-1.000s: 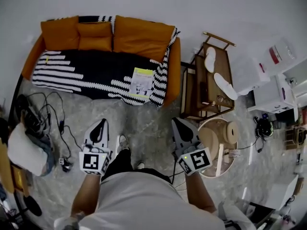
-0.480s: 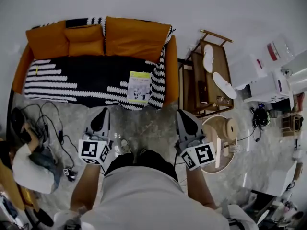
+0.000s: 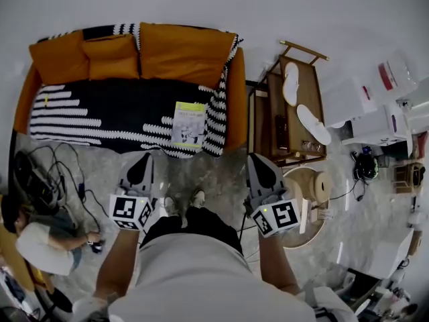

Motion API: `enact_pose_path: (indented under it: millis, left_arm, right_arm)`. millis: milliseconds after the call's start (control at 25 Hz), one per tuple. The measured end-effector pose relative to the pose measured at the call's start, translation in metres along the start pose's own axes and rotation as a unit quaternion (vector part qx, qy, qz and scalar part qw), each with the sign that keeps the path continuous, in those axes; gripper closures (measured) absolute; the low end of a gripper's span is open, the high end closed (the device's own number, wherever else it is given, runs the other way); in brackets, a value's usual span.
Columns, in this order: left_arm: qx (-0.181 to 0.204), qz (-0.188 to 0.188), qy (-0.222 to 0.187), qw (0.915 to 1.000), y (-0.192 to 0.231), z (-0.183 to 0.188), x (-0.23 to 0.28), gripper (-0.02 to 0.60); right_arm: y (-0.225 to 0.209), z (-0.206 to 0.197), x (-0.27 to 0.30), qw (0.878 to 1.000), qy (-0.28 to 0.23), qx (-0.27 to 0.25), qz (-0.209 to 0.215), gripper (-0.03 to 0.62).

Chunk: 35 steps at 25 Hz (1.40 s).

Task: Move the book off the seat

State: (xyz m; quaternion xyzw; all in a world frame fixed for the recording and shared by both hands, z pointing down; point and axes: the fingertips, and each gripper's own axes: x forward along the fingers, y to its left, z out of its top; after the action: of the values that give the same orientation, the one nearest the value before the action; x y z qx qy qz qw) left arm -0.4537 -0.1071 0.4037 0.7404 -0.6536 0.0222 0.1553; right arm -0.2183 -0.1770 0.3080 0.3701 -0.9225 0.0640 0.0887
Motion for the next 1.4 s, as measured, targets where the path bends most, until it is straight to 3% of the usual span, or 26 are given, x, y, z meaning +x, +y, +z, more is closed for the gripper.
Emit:
enact_pose_path:
  millis: [280, 520, 680, 840, 1400]
  left_arm:
    - [-0.013, 0.007, 0.027, 0.9995, 0.01, -0.046, 0.053, 0.565]
    - [-0.033, 0.012, 0.063, 0.9974, 0.045, -0.143, 0.124, 0.565]
    - [-0.034, 0.012, 0.085, 0.9957, 0.071, -0.208, 0.167, 0.565]
    - [-0.026, 0.006, 0.11, 0.9936, 0.087, -0.259, 0.197, 0.564]
    - [-0.024, -0.001, 0.199, 0.9797, 0.118, -0.377, 0.246, 0.563]
  right_arm:
    - [-0.003, -0.056, 0.071, 0.996, 0.046, -0.003, 0.082, 0.572]
    - [-0.008, -0.151, 0.138, 0.989, 0.088, 0.014, 0.12, 0.572]
    - [-0.016, -0.229, 0.171, 0.984, 0.128, 0.021, 0.123, 0.572]
    - [-0.033, -0.28, 0.193, 0.983, 0.137, 0.03, 0.115, 0.572]
    - [-0.062, -0.371, 0.226, 0.981, 0.164, 0.045, 0.098, 0.572]
